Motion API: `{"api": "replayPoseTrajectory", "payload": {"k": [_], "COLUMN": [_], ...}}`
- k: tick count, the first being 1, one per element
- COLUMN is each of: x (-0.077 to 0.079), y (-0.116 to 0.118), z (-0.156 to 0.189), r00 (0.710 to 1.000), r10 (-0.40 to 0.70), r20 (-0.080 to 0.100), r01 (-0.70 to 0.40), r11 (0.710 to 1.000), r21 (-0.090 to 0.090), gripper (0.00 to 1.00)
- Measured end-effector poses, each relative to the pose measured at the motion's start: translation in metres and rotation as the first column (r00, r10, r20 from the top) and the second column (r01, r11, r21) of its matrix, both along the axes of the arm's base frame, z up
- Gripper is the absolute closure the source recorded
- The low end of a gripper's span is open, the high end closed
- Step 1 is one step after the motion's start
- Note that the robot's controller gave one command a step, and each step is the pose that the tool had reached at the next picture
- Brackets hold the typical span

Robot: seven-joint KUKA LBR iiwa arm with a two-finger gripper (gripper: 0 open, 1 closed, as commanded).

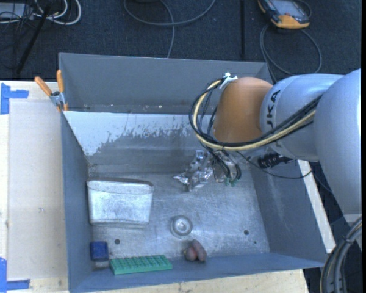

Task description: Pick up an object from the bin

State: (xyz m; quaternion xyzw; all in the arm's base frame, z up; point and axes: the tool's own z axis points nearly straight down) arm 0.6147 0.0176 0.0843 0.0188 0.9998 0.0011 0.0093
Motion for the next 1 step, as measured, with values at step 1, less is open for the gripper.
{"api": "replayPoseTrajectory", "payload": {"k": [1], "x": [-0.0050], "y": [-0.0420], "z": [0.1625], "r00": [0.987], "r10": [0.163], "r20": [-0.009], "r01": [-0.163], "r11": [0.987], "r21": [-0.004], "gripper": [1.00]}}
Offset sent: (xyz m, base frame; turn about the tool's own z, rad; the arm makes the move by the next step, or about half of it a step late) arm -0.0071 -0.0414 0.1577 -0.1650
